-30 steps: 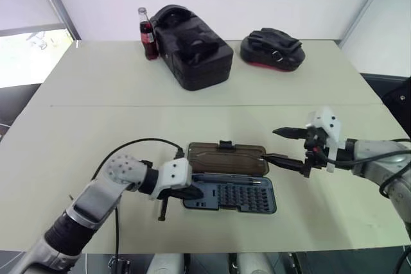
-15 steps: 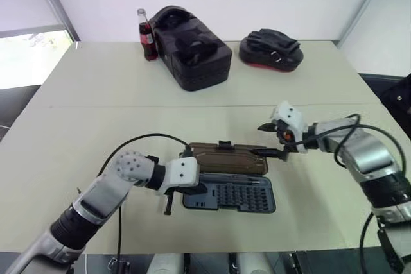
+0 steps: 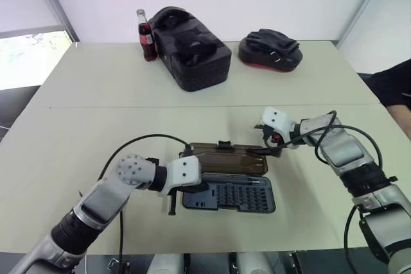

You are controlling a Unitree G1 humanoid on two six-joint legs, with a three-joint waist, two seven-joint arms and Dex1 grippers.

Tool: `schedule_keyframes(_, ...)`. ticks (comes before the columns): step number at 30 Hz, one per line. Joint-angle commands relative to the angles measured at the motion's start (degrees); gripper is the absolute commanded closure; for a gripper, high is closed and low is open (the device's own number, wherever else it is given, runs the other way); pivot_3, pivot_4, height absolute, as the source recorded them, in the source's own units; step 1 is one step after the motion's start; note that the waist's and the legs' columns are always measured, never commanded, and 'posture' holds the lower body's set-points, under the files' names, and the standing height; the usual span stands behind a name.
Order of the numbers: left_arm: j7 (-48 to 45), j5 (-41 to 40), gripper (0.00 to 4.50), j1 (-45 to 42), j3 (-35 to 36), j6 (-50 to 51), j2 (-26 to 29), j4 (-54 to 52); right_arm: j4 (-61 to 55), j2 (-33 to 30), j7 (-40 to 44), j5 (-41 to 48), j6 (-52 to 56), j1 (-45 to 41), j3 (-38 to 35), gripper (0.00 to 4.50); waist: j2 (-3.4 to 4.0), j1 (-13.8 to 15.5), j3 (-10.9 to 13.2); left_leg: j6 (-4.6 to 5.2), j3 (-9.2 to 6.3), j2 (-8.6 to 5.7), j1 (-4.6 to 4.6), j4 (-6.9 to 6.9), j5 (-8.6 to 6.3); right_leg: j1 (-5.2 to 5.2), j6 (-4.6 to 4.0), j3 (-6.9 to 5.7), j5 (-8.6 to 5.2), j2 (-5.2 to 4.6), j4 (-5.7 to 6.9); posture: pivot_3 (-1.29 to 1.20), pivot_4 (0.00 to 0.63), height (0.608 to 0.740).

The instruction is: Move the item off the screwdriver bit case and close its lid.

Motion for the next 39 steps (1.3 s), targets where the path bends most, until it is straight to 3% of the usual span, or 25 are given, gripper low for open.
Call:
schedule_keyframes(1, 0.5, 0.9, 4.48, 0.8, -1.2, 1.4, 0.5, 1.3, 1.2, -0.1, -0.3, -3.3, 0.3, 0.7, 1.0, 0.25, 0.00, 0.0, 0.0, 0.00, -0.01, 0.00, 0.02, 0.00, 0.00, 0.02, 0.00, 0.00, 0.00, 0.00, -0.01, 0.00, 0.150, 0.740)
schedule_keyframes(4, 0.4, 0.9, 4.50, 0.5, -1.2, 1.0, 0.3, 1.9, -0.4, 0.0, 0.4, -3.3, 0.6, 2.0, 1.3, 1.29, -0.01, -0.1, 0.0, 0.00, -0.01, 0.00, 0.10, 0.00, 0.00, 0.11, -0.01, 0.00, 0.00, 0.00, -0.02, 0.00, 0.150, 0.740)
schedule_keyframes(10, 0.3, 0.7, 4.50, 0.1, -0.8, 0.7, 0.2, 2.6, -3.2, -0.1, 1.4, -3.1, 1.8, 4.1, 1.1, 4.31, -0.03, -0.8, 0.0, 0.00, -0.02, 0.01, 0.56, -0.01, 0.00, 0.55, -0.03, 0.01, -0.02, -0.02, -0.04, 0.00, 0.150, 0.740)
schedule_keyframes(13, 0.4, 0.6, 4.50, 0.1, -0.7, 0.7, 0.2, 2.7, -4.0, -0.3, 1.9, -3.9, 1.6, 4.9, 1.5, 4.42, -0.24, -0.8, -0.1, 0.00, -0.05, 0.04, 0.91, -0.15, 0.00, 0.80, -0.05, -0.01, -0.04, 0.01, -0.09, 0.00, 0.150, 0.740)
schedule_keyframes(39, 1.3, -0.7, 4.50, 1.0, -0.4, 1.4, 0.2, 1.9, 3.3, 1.9, 4.7, -7.7, -4.7, 4.5, 3.6, 4.42, -0.68, -0.8, -0.5, -0.01, -0.08, 0.10, 0.98, -0.33, -0.01, 0.79, -0.13, 0.00, -0.09, -0.10, -0.18, 0.00, 0.150, 0.740)
